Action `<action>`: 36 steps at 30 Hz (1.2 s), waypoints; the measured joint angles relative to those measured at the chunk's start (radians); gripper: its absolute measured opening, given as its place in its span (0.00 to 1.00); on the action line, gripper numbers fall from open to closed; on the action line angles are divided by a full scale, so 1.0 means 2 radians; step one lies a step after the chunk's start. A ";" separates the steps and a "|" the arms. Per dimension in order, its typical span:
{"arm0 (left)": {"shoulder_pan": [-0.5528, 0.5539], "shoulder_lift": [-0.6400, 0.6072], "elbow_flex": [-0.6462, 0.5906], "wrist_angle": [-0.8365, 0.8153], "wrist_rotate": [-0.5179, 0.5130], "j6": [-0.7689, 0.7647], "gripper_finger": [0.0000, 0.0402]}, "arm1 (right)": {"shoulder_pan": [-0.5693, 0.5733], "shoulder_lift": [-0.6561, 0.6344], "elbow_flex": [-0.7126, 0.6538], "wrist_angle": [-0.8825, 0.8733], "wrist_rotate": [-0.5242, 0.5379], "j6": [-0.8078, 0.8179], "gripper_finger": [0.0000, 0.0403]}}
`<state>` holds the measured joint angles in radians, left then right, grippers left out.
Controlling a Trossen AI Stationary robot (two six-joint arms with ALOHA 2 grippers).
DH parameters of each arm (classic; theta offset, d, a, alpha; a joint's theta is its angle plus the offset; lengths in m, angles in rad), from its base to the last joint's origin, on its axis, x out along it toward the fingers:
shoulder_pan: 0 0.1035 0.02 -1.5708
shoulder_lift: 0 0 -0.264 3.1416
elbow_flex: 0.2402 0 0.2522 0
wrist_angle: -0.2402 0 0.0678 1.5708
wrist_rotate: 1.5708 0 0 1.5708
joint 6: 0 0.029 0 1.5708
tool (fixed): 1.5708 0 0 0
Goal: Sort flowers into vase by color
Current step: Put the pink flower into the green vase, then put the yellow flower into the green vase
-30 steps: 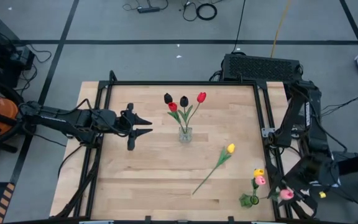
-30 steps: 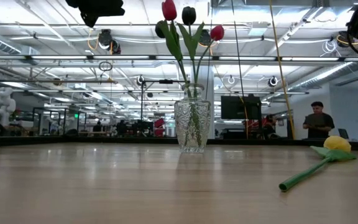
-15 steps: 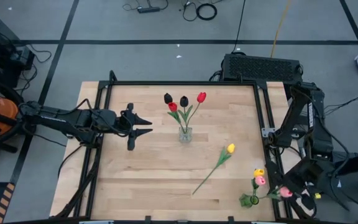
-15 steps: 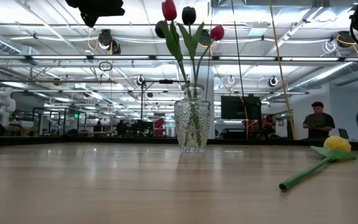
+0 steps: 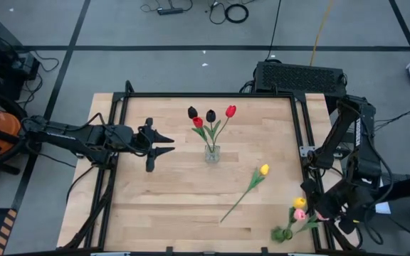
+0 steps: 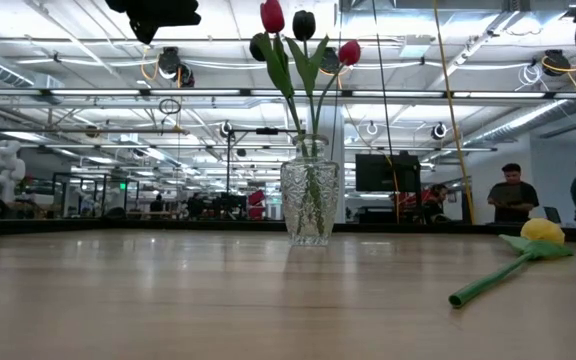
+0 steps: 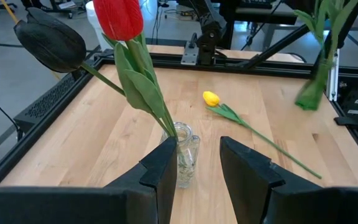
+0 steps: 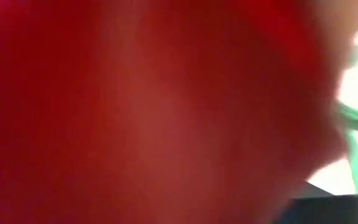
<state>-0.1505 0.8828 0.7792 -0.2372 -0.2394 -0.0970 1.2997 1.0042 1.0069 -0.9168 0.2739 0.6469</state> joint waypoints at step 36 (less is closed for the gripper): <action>0.000 0.000 0.000 0.000 0.000 0.000 0.32 | -0.029 -0.146 0.144 -0.315 0.303 0.238 0.02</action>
<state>-0.1501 0.8825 0.7792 -0.2375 -0.2394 -0.0971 1.2425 0.7131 1.2949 -1.5463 0.8803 1.1235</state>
